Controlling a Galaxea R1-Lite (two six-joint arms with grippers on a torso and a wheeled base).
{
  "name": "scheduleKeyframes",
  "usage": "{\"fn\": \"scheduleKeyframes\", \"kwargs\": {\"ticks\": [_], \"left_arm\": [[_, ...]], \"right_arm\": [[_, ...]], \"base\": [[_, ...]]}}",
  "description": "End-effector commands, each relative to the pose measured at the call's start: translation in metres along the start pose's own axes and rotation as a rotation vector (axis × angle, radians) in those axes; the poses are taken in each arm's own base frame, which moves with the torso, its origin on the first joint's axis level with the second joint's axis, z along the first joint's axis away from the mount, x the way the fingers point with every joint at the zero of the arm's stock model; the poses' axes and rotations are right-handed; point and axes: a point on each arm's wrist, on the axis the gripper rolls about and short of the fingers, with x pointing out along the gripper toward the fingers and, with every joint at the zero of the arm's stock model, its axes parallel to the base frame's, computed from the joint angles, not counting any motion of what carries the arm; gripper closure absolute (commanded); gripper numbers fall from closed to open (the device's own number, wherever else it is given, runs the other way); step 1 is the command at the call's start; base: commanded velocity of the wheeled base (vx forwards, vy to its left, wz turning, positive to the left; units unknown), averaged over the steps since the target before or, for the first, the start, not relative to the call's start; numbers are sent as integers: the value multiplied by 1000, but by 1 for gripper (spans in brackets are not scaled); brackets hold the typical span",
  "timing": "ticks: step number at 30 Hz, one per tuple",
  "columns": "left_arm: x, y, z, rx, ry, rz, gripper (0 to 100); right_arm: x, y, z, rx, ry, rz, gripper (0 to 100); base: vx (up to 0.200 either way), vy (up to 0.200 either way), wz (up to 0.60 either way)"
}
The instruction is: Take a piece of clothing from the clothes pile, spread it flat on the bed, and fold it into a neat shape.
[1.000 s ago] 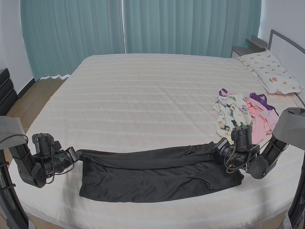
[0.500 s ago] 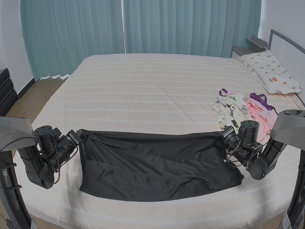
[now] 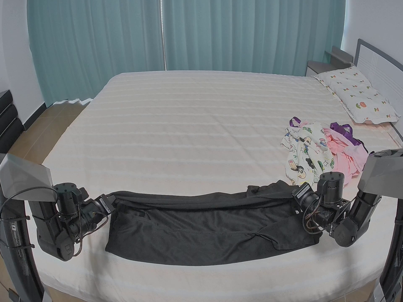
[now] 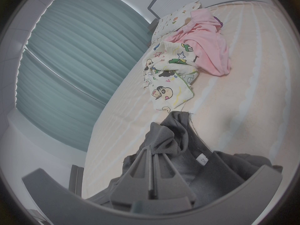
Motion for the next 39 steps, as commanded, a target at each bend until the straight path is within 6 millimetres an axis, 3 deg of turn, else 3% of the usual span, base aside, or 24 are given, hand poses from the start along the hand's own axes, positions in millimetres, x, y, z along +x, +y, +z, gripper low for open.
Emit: {"fn": "scheduleKeyframes", "kwargs": {"ticks": [1,21,34,35,36,39], "left_arm": [[-8,1,-8,35,45,-5,100],[-33,21,-24,175,152,91,100],[-33,32,-42,220,244,114,100],[-33,32,-42,220,245,113,0],[-33,32,-42,220,245,113,0],[-34,31,-41,219,245,105,0]], "right_arm": [[-8,-5,-2,-37,20,-22,100],[-28,-23,-10,-201,84,-87,100],[-31,-33,-20,-263,134,-123,100],[-32,-34,-21,-269,139,-124,100],[-32,-33,-21,-269,139,-122,0],[-32,-32,-21,-268,136,-112,0]], "base": [[0,0,0],[0,0,0],[0,0,0],[0,0,0],[0,0,0],[0,0,0]]}}
